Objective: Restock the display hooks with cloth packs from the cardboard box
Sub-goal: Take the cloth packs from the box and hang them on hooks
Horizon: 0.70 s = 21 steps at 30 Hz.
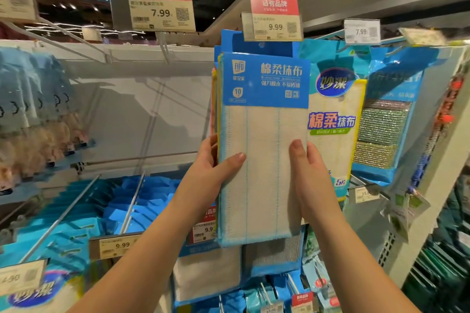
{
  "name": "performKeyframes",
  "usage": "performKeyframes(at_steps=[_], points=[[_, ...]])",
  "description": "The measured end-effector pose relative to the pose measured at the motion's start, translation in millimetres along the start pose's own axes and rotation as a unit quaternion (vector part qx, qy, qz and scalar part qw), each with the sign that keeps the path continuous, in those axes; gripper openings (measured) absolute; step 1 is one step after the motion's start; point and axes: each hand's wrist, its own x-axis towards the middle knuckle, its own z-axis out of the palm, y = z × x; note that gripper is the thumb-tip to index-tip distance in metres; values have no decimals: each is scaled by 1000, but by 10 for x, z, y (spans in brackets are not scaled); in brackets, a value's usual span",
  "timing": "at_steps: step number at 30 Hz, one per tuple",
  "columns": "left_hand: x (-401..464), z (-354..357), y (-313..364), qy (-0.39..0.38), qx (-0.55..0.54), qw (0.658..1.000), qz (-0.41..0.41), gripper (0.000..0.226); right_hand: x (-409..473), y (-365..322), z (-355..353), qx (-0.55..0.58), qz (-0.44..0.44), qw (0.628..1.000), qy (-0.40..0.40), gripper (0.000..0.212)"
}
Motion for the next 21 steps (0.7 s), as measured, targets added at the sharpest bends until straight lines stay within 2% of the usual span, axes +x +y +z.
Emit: performKeyframes(at_steps=[7,14,17,21], points=[[-14,15,13,-6,34,999,6,76,171,-59,-50,-13,13,1000,4,23],[-60,64,-34,14,58,998,-22,51,208,-35,-87,-29,42,999,2,27],[41,22,-52,58,84,994,-30,34,291,-34,13,-90,41,995,-3,43],[343,-81,-169,101,67,991,-51,36,552,58,247,-175,77,981,-34,66]])
